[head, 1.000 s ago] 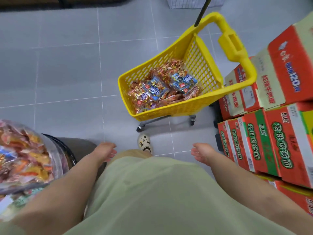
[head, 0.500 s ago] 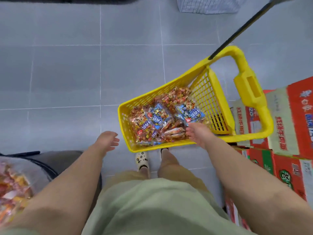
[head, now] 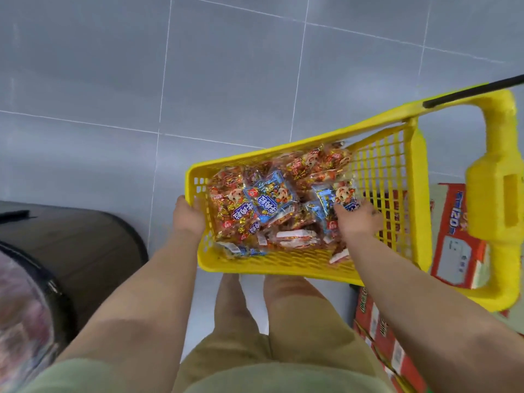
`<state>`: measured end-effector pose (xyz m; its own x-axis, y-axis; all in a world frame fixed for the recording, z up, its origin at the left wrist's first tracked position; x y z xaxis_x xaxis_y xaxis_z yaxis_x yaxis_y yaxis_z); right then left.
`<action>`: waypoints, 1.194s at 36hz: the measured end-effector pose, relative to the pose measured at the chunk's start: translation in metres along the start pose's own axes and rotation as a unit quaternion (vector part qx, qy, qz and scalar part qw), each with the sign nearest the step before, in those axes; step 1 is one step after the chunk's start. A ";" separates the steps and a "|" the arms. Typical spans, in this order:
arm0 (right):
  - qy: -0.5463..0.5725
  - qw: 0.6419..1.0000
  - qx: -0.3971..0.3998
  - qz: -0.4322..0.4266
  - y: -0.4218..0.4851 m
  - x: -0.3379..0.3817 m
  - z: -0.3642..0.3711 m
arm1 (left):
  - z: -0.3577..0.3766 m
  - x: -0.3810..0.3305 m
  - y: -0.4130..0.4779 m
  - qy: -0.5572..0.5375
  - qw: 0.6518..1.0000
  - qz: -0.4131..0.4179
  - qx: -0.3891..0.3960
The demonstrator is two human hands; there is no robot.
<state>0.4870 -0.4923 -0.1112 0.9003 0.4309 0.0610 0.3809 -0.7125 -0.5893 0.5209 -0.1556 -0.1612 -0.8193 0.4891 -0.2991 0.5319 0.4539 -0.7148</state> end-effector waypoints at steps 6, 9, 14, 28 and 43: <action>-0.038 0.998 -0.012 -0.039 0.012 -0.001 0.002 | 0.008 0.007 -0.003 -0.023 0.998 0.024 -0.061; -0.057 0.994 -0.048 -0.074 0.009 0.003 -0.005 | 0.007 0.007 -0.004 -0.027 0.997 0.030 -0.064; 0.058 0.994 -0.057 -0.069 -0.004 0.008 -0.012 | 0.002 0.003 -0.005 -0.028 0.998 0.026 -0.044; 0.335 0.906 0.198 -0.169 -0.097 0.026 -0.006 | -0.014 -0.048 -0.080 -0.230 0.952 0.092 0.181; 0.044 0.947 0.189 -0.255 -0.047 0.077 0.094 | -0.042 0.011 -0.062 -0.433 0.882 -0.063 0.176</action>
<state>0.5189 -0.3736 -0.1541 0.6400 0.6056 0.4729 0.6840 -0.1685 -0.7098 0.4882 -0.1470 -0.0930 -0.8041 -0.3703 -0.4651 0.4507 0.1303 -0.8831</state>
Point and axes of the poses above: each hand's wrist, its own y-axis towards the middle knuckle, its own z-axis out of the palm, x = y × z, the point moved 2 cm from there along y, towards the middle knuckle, and after that the axes turned 4 degrees about -z, right-handed, at the moved point
